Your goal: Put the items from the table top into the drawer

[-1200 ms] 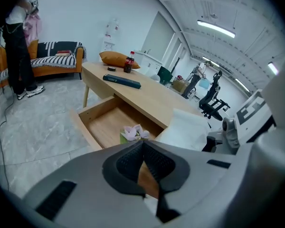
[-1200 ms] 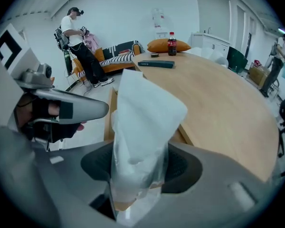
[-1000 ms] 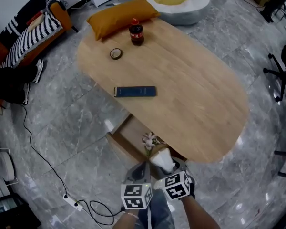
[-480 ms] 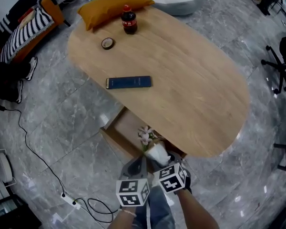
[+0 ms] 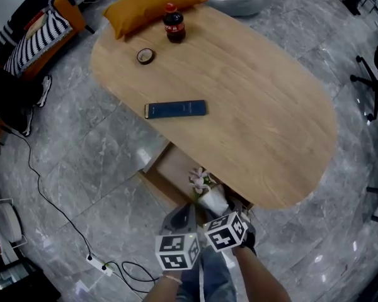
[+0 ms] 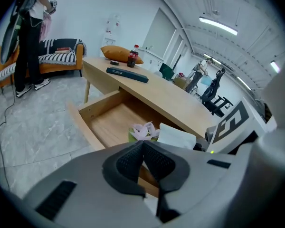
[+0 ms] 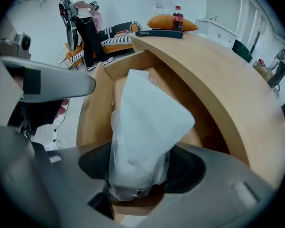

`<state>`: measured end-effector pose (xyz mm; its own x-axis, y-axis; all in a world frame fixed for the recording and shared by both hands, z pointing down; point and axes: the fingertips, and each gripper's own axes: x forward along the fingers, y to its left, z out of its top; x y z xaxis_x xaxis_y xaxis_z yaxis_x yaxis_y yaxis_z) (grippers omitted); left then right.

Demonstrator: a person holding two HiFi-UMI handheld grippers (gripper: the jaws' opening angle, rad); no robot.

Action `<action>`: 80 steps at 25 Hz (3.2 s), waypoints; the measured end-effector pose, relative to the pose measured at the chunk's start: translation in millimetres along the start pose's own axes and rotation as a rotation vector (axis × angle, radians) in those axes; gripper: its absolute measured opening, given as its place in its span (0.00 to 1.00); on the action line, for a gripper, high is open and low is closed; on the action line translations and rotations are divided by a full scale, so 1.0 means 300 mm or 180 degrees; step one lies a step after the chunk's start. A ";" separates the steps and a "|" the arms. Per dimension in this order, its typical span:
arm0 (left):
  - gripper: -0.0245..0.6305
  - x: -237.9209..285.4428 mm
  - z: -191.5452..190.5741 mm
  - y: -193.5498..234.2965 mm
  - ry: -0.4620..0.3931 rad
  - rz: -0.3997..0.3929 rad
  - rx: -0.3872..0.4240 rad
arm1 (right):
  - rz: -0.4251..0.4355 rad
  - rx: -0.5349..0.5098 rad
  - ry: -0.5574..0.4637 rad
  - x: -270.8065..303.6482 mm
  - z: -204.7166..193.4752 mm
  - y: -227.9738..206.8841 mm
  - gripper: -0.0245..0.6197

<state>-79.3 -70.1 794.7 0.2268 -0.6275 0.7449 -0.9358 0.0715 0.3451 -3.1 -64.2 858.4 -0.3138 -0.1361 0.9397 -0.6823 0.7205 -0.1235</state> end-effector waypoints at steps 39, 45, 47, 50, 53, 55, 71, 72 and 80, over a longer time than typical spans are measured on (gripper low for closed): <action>0.05 -0.645 0.555 -0.389 -0.0780 -0.0765 0.0461 | -0.0070 0.0901 -0.1874 -1.054 0.419 0.018 0.62; 0.05 -0.874 0.678 -0.488 -0.1082 -0.0980 0.0719 | -0.0202 0.0903 -0.2271 -1.309 0.489 0.056 0.62; 0.05 -0.941 0.720 -0.507 -0.1203 -0.1028 0.0689 | -0.0202 0.0924 -0.2326 -1.362 0.497 0.071 0.62; 0.05 -1.024 0.742 -0.527 -0.1301 -0.1046 0.0653 | -0.0231 0.0991 -0.2411 -1.445 0.484 0.102 0.59; 0.05 -1.099 0.750 -0.564 -0.1387 -0.1185 0.0643 | -0.0386 0.0878 -0.2502 -1.534 0.483 0.139 0.52; 0.05 -1.159 0.768 -0.600 -0.1458 -0.1372 0.0723 | -0.0492 0.0759 -0.2573 -1.580 0.500 0.172 0.49; 0.05 -1.341 0.823 -0.651 -0.1861 -0.1369 0.0998 | -0.0737 0.0286 -0.3096 -1.785 0.572 0.336 0.17; 0.05 -1.338 0.831 -0.646 -0.1877 -0.1322 0.1009 | -0.0763 0.0268 -0.3103 -1.787 0.570 0.334 0.14; 0.05 -1.353 0.819 -0.642 -0.1992 -0.1300 0.0968 | -0.0733 0.0549 -0.3223 -1.792 0.529 0.347 0.04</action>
<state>-57.3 -19.8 285.5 0.4579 -0.8828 0.1046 -0.8646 -0.4149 0.2834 -10.1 -24.0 289.7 -0.5155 -0.8195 0.2506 -0.8554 0.5093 -0.0942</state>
